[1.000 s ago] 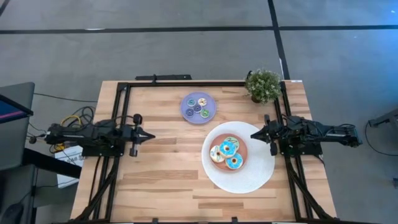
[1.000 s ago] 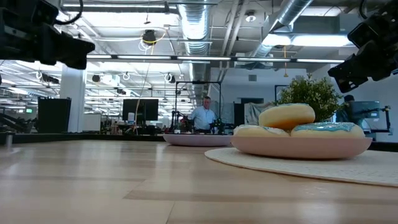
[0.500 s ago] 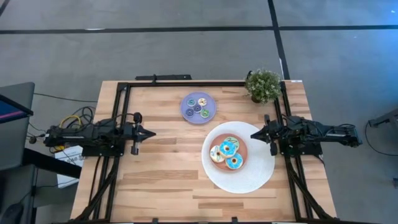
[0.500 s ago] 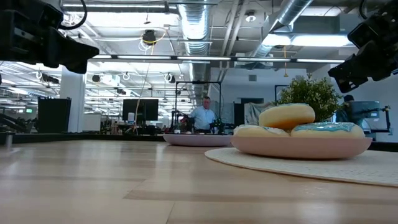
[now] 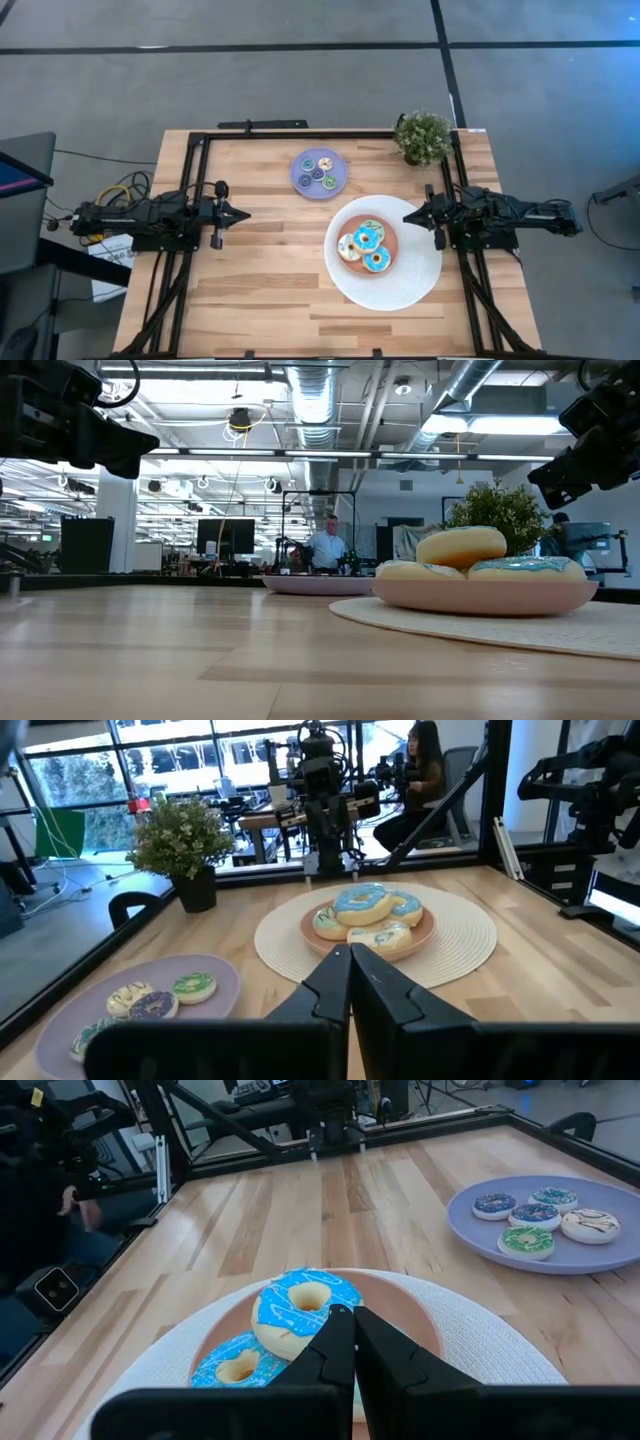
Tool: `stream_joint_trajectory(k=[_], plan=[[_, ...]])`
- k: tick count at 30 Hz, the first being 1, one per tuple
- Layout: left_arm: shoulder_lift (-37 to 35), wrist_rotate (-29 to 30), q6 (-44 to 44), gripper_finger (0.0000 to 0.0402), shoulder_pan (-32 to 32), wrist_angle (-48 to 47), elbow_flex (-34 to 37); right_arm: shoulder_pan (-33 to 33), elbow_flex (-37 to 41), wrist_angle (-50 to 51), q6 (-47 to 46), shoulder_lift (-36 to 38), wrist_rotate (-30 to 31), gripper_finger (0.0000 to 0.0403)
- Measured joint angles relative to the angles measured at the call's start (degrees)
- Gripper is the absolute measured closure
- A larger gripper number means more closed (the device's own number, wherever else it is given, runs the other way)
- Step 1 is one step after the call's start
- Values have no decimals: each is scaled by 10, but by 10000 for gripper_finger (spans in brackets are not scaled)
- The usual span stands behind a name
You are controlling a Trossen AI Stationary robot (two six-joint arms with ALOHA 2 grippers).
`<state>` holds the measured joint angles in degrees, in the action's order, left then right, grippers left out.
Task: Pick & Place donuts
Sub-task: Return to home position
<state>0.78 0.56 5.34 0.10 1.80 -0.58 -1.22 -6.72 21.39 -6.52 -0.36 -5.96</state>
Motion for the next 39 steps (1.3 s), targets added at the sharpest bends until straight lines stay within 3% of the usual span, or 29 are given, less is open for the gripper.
stream_joint_trajectory(k=[39], plan=[[0,1,-4,400,0,-2,1,0,0,0,0,0,0,403]])
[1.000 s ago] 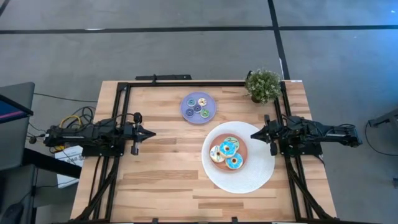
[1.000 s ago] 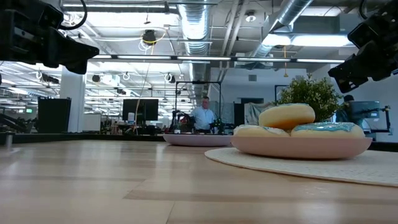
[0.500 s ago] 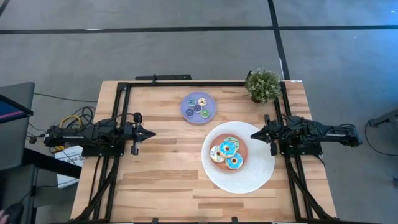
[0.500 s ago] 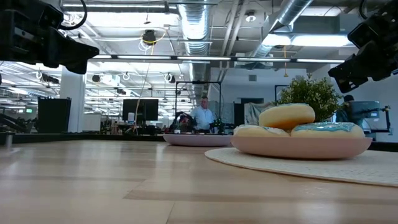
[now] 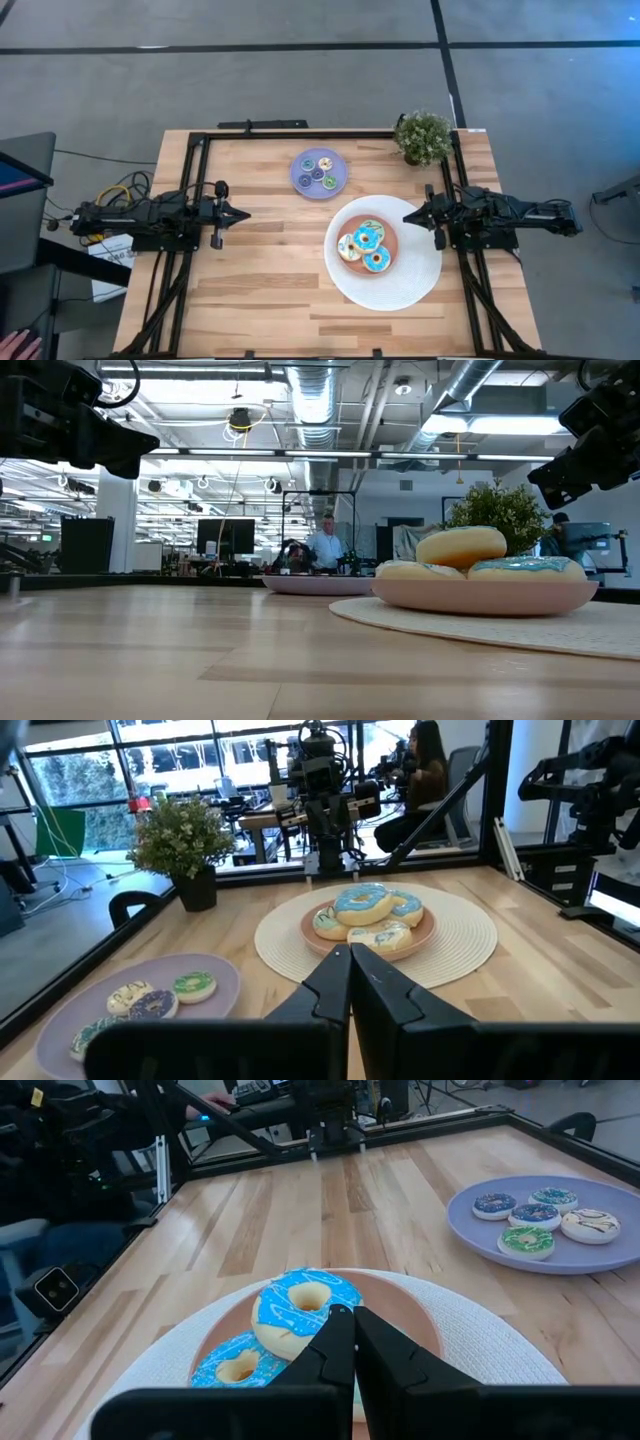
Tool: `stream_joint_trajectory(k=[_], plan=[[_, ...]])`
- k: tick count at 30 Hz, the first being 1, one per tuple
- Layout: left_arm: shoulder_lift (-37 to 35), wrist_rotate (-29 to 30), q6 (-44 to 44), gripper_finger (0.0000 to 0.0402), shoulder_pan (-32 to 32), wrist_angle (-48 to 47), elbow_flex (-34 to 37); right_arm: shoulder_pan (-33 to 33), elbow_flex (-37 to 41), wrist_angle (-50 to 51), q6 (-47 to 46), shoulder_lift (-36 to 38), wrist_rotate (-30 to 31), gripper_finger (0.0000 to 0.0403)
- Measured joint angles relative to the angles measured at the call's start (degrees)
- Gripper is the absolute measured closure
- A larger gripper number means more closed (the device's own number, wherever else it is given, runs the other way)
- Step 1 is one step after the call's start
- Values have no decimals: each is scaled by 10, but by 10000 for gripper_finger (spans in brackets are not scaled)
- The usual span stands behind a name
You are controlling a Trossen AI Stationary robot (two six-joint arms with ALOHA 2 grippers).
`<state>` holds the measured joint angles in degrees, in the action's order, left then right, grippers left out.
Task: Pick & Place donuts
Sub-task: Return to home position
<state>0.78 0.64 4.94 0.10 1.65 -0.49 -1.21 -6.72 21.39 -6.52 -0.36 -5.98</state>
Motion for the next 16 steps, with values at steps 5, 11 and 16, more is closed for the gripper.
stream_joint_trajectory(k=[5,11,16], plan=[[0,0,-1,400,0,0,0,0,0,0,0,0,0,403],[0,0,1,400,0,0,0,0,0,0,0,0,0,403],[0,0,3,400,0,0,0,0,0,0,0,0,0,403]])
